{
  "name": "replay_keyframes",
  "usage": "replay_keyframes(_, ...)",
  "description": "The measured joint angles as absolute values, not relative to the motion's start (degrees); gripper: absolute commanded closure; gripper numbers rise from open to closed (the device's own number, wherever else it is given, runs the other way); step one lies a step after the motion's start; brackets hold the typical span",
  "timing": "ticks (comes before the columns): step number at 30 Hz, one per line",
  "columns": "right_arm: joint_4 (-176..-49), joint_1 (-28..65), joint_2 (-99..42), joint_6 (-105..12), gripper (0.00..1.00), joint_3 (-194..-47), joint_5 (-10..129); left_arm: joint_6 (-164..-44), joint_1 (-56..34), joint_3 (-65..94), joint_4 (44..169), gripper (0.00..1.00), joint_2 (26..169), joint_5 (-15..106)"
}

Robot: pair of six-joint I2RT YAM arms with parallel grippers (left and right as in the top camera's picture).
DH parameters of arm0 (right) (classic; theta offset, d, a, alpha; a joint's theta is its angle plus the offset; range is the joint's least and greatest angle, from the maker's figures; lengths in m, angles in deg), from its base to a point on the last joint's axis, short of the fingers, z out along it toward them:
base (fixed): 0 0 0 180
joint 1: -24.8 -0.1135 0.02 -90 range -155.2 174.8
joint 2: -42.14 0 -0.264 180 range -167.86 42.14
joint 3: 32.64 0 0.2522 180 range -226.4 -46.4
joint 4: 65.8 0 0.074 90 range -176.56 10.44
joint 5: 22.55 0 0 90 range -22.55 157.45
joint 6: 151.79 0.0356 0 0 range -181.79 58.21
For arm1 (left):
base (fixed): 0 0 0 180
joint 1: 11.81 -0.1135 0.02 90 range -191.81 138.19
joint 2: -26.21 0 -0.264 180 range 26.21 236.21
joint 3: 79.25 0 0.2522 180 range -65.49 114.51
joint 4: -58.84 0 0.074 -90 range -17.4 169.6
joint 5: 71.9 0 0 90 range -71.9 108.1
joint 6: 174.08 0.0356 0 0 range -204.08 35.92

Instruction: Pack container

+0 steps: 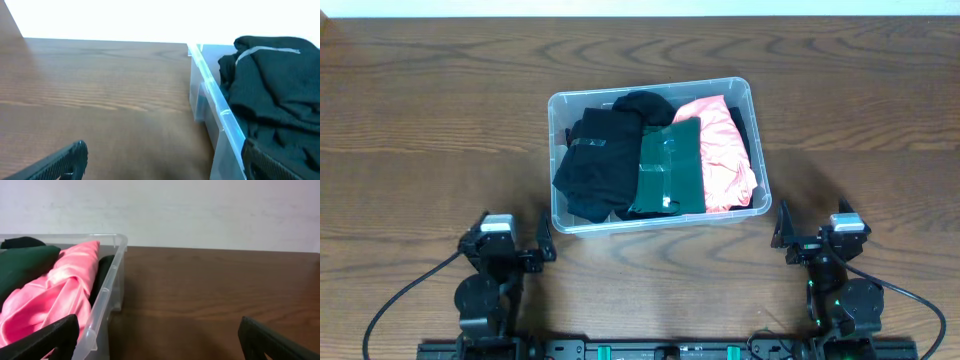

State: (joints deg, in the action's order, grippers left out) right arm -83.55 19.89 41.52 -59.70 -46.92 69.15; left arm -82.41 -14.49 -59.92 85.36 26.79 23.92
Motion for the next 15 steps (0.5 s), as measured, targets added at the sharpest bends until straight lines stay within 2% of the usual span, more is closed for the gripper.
replay_keyframes(12,-83.55,19.89,41.52,-59.70,0.01,-46.92,69.15,-82.41,-14.38,-60.01,84.87,0.02,26.79,23.92)
replay_keyframes(15,-83.55,19.89,41.52,-59.70,0.01,-46.92,69.15,-82.41,-14.38,-61.65,79.37,0.02,26.81,23.92)
